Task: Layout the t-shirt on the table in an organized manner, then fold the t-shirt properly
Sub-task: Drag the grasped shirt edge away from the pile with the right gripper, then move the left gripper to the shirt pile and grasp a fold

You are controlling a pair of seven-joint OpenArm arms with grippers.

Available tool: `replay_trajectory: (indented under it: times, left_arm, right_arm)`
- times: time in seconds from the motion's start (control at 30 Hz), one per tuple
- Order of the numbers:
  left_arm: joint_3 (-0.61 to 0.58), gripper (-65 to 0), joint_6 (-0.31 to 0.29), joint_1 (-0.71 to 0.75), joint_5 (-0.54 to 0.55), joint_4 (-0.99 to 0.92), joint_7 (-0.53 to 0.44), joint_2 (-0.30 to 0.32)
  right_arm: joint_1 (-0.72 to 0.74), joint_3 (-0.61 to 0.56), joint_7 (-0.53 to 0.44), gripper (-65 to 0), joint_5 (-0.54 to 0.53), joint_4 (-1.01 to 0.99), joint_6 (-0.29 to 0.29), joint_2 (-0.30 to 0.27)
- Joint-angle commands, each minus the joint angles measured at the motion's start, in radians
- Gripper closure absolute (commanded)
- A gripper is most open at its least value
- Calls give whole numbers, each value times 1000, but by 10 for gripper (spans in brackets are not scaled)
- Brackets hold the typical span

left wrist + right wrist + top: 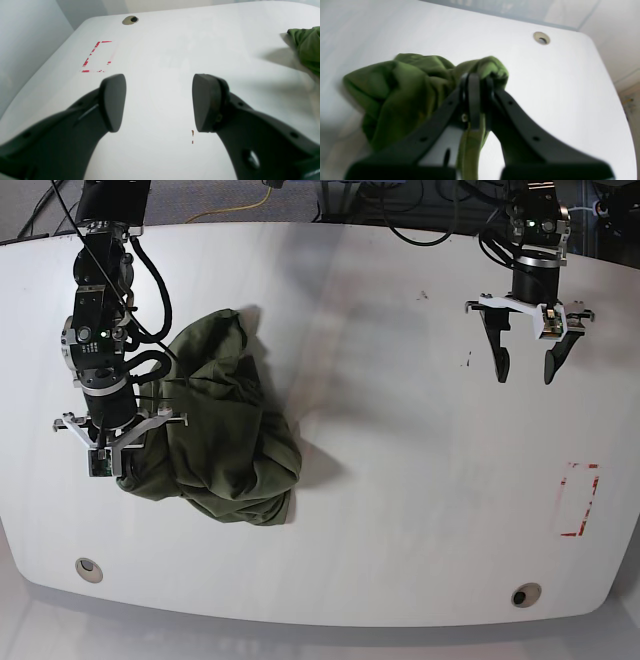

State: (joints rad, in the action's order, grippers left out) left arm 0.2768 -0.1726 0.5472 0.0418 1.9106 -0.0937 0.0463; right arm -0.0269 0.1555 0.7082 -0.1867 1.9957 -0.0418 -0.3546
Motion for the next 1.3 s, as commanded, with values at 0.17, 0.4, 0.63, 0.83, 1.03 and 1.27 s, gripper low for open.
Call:
replay_trajectory:
  times: [0.17,0.4,0.63,0.83,1.03,1.27]
  left_arm:
    - [-54,-393,2,-26,2,16,-27,43]
    - [-95,-393,2,-34,2,16,-27,53]
    - [-136,-393,2,-63,2,16,-27,53]
    - [-210,-393,2,-128,2,14,5,54]
    - [-317,-393,2,-249,2,13,94,50]
    - [-471,-393,2,-364,2,-69,133,46]
  right_arm:
    - [48,6,-37,0,0,38,4,-16]
    - [114,3,-37,0,-76,43,3,-50]
    - [219,2,-34,0,-216,38,3,-62]
    - [285,-17,-32,0,-265,38,3,-45]
    - [342,-90,-32,0,-274,38,3,-8]
    - [396,-145,-32,0,-271,35,3,29]
